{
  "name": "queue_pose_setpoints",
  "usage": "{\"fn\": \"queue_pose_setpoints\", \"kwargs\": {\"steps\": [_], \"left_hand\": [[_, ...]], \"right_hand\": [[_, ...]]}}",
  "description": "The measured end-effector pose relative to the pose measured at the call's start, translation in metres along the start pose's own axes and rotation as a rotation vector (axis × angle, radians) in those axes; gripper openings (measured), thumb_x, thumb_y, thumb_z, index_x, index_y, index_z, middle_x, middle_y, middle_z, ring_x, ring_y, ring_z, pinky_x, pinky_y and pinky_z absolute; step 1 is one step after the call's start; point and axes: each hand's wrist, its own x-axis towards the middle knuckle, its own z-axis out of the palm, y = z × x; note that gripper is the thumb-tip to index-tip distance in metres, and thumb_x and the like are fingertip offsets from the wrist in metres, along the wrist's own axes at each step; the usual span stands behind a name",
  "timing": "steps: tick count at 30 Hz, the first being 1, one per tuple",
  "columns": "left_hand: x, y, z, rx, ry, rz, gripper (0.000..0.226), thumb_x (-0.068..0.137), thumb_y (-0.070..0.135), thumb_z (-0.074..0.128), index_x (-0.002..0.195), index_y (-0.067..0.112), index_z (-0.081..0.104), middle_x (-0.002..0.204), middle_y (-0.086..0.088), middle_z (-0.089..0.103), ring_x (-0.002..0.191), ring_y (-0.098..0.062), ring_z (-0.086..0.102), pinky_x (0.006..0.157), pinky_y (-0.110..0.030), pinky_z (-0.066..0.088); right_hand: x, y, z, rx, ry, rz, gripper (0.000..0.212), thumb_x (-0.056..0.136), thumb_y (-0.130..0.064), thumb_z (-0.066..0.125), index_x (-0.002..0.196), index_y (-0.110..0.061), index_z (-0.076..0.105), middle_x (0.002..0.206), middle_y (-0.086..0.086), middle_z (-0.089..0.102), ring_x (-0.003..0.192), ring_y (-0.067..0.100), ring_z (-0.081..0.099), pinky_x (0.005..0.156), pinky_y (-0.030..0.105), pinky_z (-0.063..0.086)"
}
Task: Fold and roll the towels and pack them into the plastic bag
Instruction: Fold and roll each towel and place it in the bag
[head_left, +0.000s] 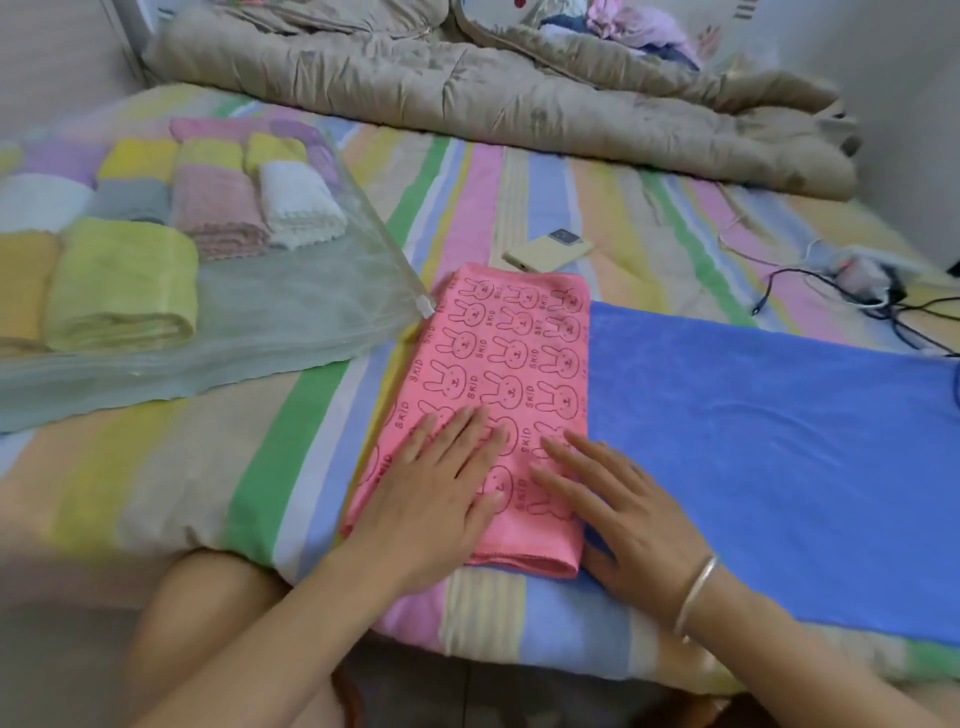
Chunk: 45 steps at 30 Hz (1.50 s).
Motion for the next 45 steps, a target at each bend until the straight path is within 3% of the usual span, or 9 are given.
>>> {"fn": "queue_pose_setpoints", "kwargs": {"steps": [5,10,13,16,21,26,31,40,45], "left_hand": [[-0.009,0.002,-0.006,-0.122,0.059,0.027,0.075,0.092,0.063,-0.006,0.154,0.027,0.015,0.162,0.005,0.008,0.148,-0.006,-0.004,0.12,-0.037,0.002],[-0.025,0.013,-0.012,-0.097,0.112,0.076,0.091,0.079,0.085,0.032,0.144,0.023,0.045,0.154,0.003,0.036,0.144,-0.012,0.029,0.117,-0.043,0.022],[-0.023,0.016,-0.014,-0.111,0.299,0.052,0.055,0.075,0.044,0.06,0.126,0.022,0.062,0.131,0.002,0.062,0.122,-0.017,0.057,0.109,-0.038,0.035],[-0.026,0.004,-0.024,-0.183,0.427,-0.058,0.059,0.052,0.006,0.064,0.109,0.019,0.07,0.107,0.002,0.071,0.097,-0.023,0.066,0.101,-0.031,0.038],[-0.035,-0.024,-0.056,-0.411,0.582,0.049,0.046,0.065,0.016,0.048,0.102,0.019,0.075,0.112,0.006,0.071,0.109,-0.008,0.063,0.109,-0.033,0.036],[-0.058,-0.007,-0.077,-0.93,0.427,0.115,0.026,0.071,0.024,0.068,0.095,0.032,0.073,0.093,0.01,0.074,0.095,-0.008,0.068,0.089,-0.017,0.048],[-0.044,-0.001,-0.053,-1.107,0.304,-0.222,0.024,0.07,0.041,0.074,0.094,0.035,0.075,0.09,0.016,0.075,0.088,0.0,0.069,0.079,-0.02,0.054],[0.024,-0.013,-0.027,-0.537,0.127,-0.627,0.045,0.088,0.052,0.059,0.066,0.014,0.048,0.068,-0.005,0.054,0.083,-0.036,0.061,0.061,-0.034,0.035],[0.006,-0.006,-0.04,-0.215,0.405,-0.533,0.04,0.087,0.036,0.062,0.121,0.019,0.052,0.114,-0.003,0.062,0.103,-0.03,0.061,0.08,-0.039,0.05]], "right_hand": [[-0.001,-0.015,0.007,-0.012,0.078,-0.074,0.053,0.084,-0.023,0.057,0.136,-0.016,0.047,0.141,0.0,0.051,0.132,0.019,0.045,0.108,0.04,0.035],[-0.002,-0.023,0.003,0.155,0.118,0.068,0.051,0.082,-0.017,0.045,0.132,-0.015,0.052,0.133,-0.001,0.058,0.124,0.015,0.052,0.108,0.034,0.035],[0.004,-0.023,-0.006,0.26,0.158,0.143,0.043,0.087,-0.019,0.039,0.124,-0.015,0.06,0.129,-0.005,0.061,0.12,0.015,0.055,0.107,0.029,0.035],[0.008,-0.02,-0.018,0.347,0.197,0.18,0.04,0.089,-0.018,0.039,0.121,-0.019,0.063,0.126,-0.012,0.062,0.122,0.008,0.054,0.103,0.03,0.04],[0.003,-0.018,-0.053,0.476,0.183,0.168,0.037,0.09,-0.019,0.042,0.121,-0.029,0.059,0.123,-0.02,0.062,0.117,0.001,0.057,0.094,0.024,0.048],[-0.017,-0.019,-0.074,0.776,0.188,0.237,0.018,0.095,-0.019,0.048,0.094,-0.014,0.065,0.079,-0.002,0.064,0.07,0.02,0.059,0.064,0.035,0.051],[-0.018,-0.027,-0.058,1.128,0.154,0.576,0.025,0.087,-0.024,0.05,0.101,-0.014,0.068,0.086,-0.007,0.073,0.082,0.004,0.066,0.069,0.019,0.052],[0.024,0.001,-0.009,0.812,0.106,1.036,0.04,0.096,-0.035,0.051,0.075,-0.001,0.059,0.073,0.008,0.061,0.069,0.02,0.054,0.075,0.041,0.05],[0.029,0.008,-0.004,0.749,0.0,1.085,0.043,0.095,-0.038,0.051,0.078,-0.001,0.063,0.077,0.009,0.066,0.072,0.022,0.058,0.076,0.039,0.049]]}}
